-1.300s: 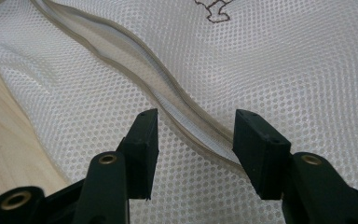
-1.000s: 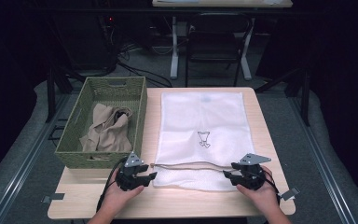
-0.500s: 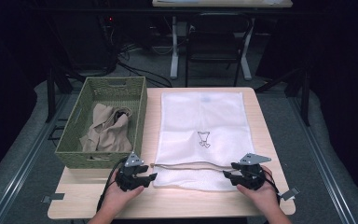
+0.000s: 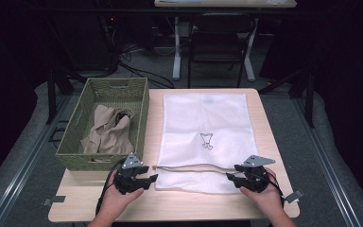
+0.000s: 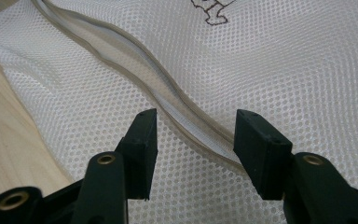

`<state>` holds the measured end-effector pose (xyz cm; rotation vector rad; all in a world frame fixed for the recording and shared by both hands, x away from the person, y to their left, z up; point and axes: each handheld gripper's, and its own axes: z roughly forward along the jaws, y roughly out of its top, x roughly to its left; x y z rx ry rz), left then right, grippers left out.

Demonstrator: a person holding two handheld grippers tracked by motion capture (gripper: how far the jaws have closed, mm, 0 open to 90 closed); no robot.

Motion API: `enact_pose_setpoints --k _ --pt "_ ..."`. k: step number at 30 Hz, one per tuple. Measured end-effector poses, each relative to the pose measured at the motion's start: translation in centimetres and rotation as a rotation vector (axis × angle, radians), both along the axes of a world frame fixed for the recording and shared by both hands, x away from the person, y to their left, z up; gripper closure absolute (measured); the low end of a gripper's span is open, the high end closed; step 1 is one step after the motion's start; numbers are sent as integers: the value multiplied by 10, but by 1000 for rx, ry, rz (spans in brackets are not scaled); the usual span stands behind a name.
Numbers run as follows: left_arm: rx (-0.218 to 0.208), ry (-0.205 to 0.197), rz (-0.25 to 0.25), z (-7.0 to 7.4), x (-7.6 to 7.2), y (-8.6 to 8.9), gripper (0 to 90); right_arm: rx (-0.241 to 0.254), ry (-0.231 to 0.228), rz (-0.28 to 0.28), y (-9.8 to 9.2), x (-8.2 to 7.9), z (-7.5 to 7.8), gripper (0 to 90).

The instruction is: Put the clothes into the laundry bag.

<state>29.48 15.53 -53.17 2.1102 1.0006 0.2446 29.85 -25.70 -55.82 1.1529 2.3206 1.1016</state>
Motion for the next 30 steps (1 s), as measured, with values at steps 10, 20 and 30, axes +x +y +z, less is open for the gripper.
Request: enact_pose_setpoints --k 10,20,30 --pt "-9 1 12 10 -3 5 468 5 2 1 0 0 0 494" --pt "-12 6 17 24 -6 13 468 5 0 3 0 0 0 493" --pt "-24 24 33 33 -8 19 471 6 3 6 0 1 -1 489"
